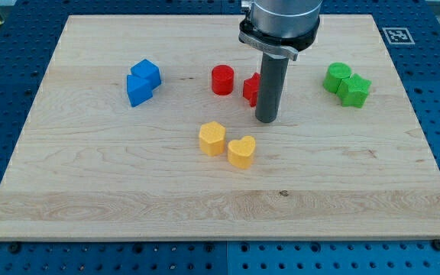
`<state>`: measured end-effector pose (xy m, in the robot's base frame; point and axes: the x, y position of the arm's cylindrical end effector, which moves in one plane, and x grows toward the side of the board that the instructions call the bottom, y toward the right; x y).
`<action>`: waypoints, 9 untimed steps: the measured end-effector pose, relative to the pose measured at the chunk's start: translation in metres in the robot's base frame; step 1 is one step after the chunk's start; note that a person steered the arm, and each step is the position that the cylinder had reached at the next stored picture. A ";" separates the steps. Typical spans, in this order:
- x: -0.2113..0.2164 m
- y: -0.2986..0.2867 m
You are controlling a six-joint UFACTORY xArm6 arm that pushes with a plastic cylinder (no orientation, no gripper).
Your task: Move the red star into the red circle
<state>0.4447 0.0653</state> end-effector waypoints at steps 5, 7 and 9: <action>-0.007 0.005; -0.012 0.005; -0.014 0.005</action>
<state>0.4308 0.0705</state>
